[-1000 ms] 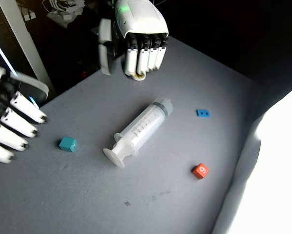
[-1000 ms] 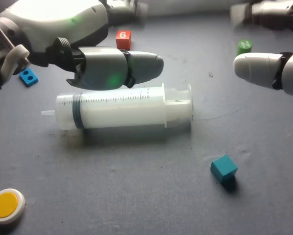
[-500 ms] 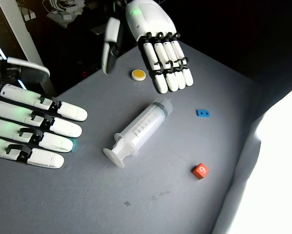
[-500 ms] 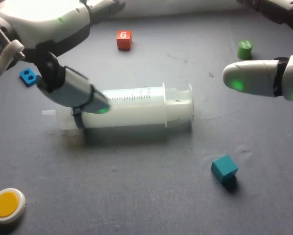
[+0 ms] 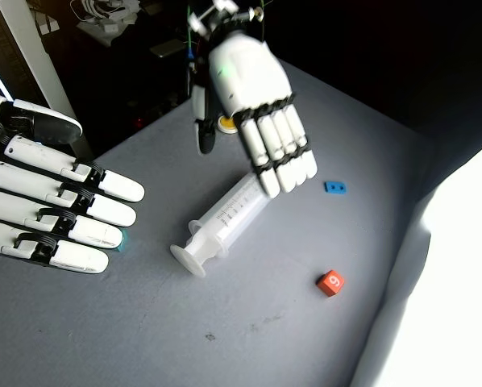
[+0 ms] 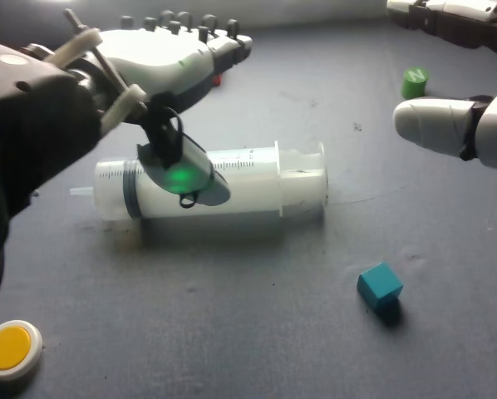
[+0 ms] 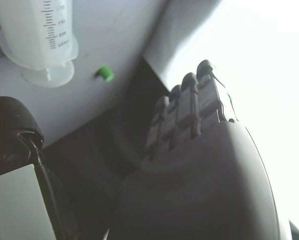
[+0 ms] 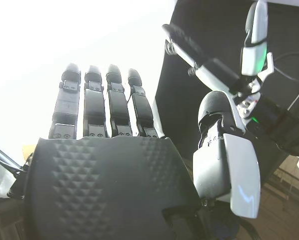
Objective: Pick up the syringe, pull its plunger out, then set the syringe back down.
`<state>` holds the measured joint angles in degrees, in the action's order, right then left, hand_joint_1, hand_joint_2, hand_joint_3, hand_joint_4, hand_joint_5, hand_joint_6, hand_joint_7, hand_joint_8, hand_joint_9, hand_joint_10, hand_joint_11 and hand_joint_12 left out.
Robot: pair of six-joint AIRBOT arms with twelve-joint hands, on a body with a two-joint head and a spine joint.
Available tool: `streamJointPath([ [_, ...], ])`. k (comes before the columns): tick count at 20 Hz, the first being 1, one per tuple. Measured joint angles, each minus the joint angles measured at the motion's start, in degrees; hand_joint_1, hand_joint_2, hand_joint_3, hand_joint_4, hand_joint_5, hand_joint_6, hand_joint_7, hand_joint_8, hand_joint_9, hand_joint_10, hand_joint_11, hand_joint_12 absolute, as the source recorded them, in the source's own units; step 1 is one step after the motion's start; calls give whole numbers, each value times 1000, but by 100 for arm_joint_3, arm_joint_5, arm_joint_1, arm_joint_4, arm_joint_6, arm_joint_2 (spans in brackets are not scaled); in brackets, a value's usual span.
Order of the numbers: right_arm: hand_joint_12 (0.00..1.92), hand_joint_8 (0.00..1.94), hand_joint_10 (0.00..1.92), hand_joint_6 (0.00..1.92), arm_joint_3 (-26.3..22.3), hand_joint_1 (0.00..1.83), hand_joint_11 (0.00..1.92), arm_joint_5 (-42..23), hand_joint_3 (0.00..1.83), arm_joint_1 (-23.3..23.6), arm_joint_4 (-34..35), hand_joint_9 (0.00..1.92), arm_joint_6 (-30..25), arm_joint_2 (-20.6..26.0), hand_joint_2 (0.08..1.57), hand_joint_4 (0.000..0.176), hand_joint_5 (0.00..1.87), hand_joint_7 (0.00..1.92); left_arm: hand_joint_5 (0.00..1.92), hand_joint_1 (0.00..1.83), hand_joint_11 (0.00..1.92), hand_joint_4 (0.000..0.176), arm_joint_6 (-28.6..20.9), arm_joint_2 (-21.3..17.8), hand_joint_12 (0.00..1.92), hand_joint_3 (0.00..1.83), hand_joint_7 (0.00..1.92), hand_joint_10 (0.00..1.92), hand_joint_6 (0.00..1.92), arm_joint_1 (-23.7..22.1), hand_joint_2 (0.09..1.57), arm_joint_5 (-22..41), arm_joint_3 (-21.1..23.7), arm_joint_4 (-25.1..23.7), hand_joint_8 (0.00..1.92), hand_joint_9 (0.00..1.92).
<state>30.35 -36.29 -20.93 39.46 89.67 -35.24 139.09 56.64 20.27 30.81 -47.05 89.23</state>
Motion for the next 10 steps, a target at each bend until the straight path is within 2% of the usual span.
streamJointPath([
  [3, 357, 4, 4, 3, 0, 118, 0, 2, 0, 0, 0, 171, 0, 0, 1183, 0, 226, 213, 0, 1001, 0, 0, 17, 271, 0, 8, 0, 0, 0, 175, 902, 308, -81, 122, 0, 0],
  [6, 306, 1, 0, 2, -11, 143, 0, -4, 0, 0, 0, 167, 0, -2, 1189, 0, 232, 212, 0, 1001, 0, 0, 15, 501, 0, 7, 0, 0, 0, 407, 901, 426, -199, 332, 0, 0],
  [10, 308, 1, 1, 0, -20, 6, 0, -11, 1, 0, 0, 165, 2, -9, 1191, 0, 224, 205, 0, 959, 0, 0, 15, 756, 0, 5, 0, 0, 0, 638, 901, 490, -474, 315, 0, 0],
])
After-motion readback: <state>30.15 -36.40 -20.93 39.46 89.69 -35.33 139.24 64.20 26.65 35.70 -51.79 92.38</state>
